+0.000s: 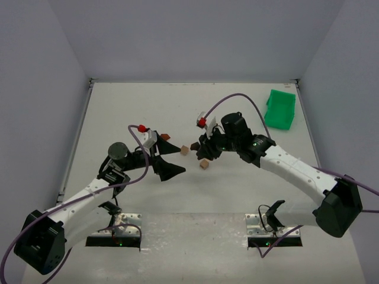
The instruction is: Build the wood block tower
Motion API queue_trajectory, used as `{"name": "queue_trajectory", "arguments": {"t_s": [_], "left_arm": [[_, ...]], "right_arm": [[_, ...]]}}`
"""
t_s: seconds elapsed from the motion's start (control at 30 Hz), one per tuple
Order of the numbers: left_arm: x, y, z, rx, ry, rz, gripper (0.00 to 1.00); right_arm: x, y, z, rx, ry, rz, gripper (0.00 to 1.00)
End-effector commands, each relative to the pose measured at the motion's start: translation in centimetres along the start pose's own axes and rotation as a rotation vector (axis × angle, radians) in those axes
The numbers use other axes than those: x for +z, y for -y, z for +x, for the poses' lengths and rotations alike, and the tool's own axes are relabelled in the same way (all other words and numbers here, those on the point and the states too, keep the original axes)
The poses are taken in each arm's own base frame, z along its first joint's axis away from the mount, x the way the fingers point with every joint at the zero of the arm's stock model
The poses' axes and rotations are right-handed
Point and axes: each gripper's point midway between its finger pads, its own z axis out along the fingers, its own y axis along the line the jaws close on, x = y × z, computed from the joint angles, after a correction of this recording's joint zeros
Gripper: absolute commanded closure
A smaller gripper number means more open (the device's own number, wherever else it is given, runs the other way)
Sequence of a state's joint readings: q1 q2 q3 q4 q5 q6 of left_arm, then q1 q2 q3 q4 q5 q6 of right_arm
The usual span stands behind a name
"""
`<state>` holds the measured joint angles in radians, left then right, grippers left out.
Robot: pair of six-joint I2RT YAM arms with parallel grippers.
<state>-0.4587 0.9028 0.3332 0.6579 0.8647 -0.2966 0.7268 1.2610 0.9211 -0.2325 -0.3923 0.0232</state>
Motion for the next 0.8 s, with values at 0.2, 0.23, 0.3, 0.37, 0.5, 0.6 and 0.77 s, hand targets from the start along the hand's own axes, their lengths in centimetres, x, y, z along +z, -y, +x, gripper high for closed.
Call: {"name": "queue_trajectory", "arguments": {"t_s": [0.2,0.23,0.3,0.37,0.5,0.6,0.77], "left_arm": [[-0.6,-7.1,-4.9,-0.098,0.094,-0.462,0.00],[-0.5,-7.7,-4.7,-0.113,0.090,-0.489,0.00],[-0.6,-8.4,-4.3,-0.125,0.078,-0.518,0.00],[-0.7,-9.1,-4.1,-0.131,0.071,-0.545,0.00],[-0.8,-9.5,-3.7,-0.137,0.070,-0.558,0.00],[-0.9,-9.7,-3.5,-0.135,0.069,-0.561,0.00],[-0.8,-9.8,-3.3,-0.133,0.068,-0.558,0.00]], "right_arm": [[-3.8,14.1,6.3,0.239,-0.267,0.633,0.87],[-3.7,14.5,6.3,0.247,-0.286,0.646,0.87],[-3.2,15.3,6.7,0.254,-0.317,0.673,0.84],[-2.6,16.3,7.4,0.260,-0.350,0.700,0.84],[-1.8,18.3,7.8,0.262,-0.405,0.779,0.83],[-1.1,19.3,8.4,0.237,-0.462,0.806,0.82],[0.0,19.9,9.0,0.201,-0.505,0.815,0.80]]}}
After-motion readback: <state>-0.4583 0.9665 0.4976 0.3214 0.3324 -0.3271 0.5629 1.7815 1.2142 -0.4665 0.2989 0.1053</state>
